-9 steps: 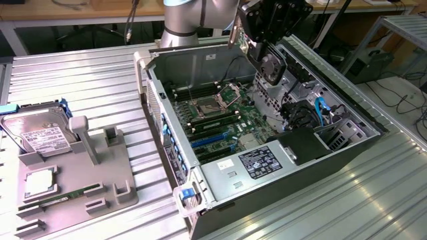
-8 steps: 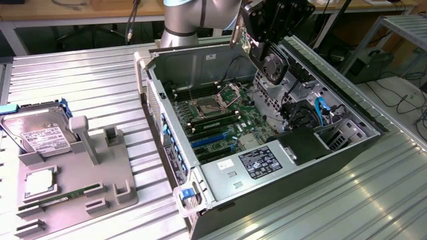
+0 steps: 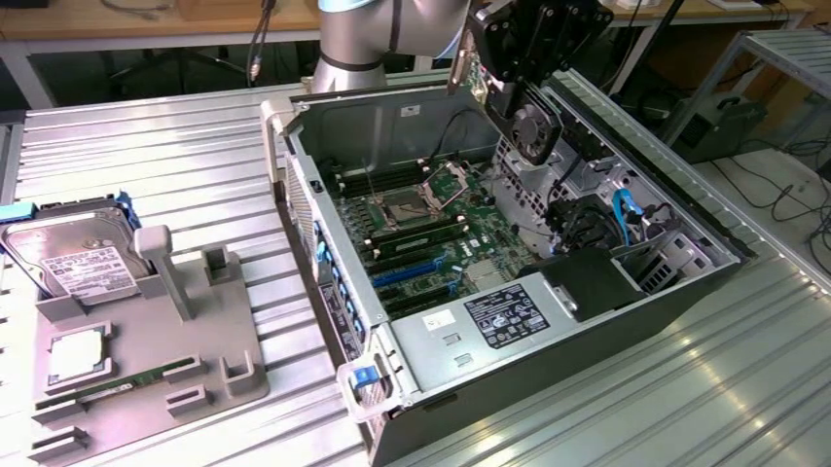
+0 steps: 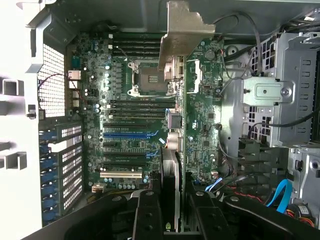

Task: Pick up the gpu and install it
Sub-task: 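Pick up the gpu and move the gpu toward the slot, then insert the gpu into the slot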

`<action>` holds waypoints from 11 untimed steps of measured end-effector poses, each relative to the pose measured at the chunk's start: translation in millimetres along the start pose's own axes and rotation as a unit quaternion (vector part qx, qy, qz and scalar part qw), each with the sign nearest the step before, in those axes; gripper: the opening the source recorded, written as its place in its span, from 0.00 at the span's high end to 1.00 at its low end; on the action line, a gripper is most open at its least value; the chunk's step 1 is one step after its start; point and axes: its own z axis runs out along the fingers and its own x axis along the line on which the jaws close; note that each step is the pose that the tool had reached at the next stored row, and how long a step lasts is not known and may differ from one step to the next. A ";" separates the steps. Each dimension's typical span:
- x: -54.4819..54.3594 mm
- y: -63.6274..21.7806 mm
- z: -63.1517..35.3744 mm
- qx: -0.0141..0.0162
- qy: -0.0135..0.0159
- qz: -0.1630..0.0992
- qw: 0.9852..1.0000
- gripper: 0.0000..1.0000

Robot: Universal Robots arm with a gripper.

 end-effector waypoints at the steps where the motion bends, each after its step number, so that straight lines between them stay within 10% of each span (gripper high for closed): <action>1: 0.0 0.0 0.0 0.000 0.000 0.000 1.000 0.73; 11: 0.0 0.0 -0.1 -0.001 0.000 -0.026 1.000 0.73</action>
